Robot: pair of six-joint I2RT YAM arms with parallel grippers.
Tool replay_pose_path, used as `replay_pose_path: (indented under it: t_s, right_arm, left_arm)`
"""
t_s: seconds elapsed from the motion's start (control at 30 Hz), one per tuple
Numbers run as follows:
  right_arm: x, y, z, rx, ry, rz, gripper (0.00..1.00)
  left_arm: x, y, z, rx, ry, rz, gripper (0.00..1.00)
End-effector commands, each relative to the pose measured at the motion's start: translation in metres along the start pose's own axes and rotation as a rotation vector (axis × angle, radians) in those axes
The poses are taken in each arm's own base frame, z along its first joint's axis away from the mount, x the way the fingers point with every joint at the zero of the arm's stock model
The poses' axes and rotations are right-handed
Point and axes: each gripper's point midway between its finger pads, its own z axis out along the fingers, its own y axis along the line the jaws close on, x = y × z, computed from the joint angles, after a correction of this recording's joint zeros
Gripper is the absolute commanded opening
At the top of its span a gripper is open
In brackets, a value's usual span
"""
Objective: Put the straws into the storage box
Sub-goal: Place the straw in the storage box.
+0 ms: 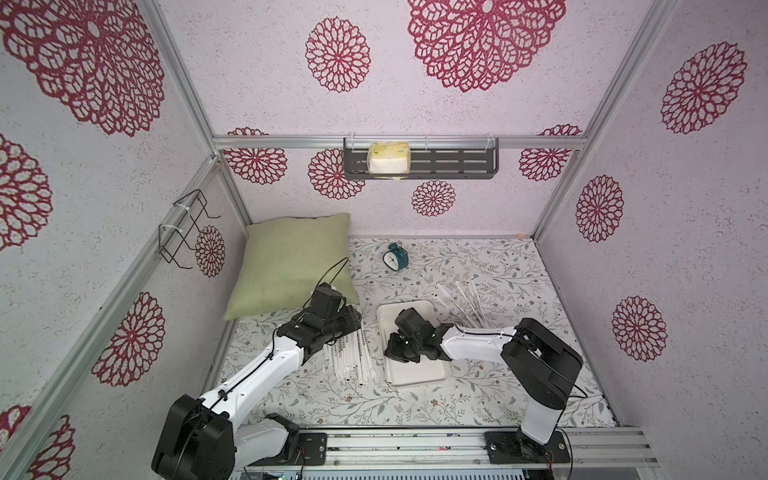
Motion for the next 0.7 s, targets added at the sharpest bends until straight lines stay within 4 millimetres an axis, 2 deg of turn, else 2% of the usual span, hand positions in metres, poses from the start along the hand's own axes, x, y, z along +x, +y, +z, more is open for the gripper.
replay_pose_path:
  t_s: [0.0,0.1,0.2,0.3,0.37,0.47,0.6,0.67]
  right_arm:
    - [-0.008,0.007,-0.007,-0.004,-0.029,-0.013,0.19]
    - [-0.011,0.015,-0.016,-0.010,-0.033,-0.043,0.29]
    - [-0.018,0.022,-0.029,-0.014,-0.050,-0.058,0.31]
    - [-0.029,0.020,-0.048,-0.006,-0.076,-0.061,0.33]
    - [-0.040,0.010,-0.065,0.022,-0.106,-0.073,0.33]
    - [-0.068,-0.022,-0.102,0.081,-0.183,-0.093,0.33]
    - [-0.101,-0.100,-0.138,0.247,-0.227,-0.092,0.31]
    - [-0.114,-0.128,-0.149,0.348,-0.237,-0.114,0.30]
  left_arm:
    - [-0.002,-0.003,0.002,0.021,-0.006,-0.007,0.52]
    - [-0.003,-0.006,0.002,0.034,-0.001,-0.006,0.52]
    - [-0.009,-0.011,0.001,0.034,-0.013,0.008,0.52]
    - [-0.017,-0.018,-0.002,0.032,-0.023,0.023,0.54]
    - [-0.020,-0.022,-0.003,0.026,-0.023,0.056,0.57]
    - [-0.010,-0.030,0.005,0.002,0.017,0.113,0.62]
    - [0.013,-0.042,0.021,-0.068,0.056,0.211,0.67]
    - [0.016,-0.046,0.028,-0.095,0.060,0.231,0.68]
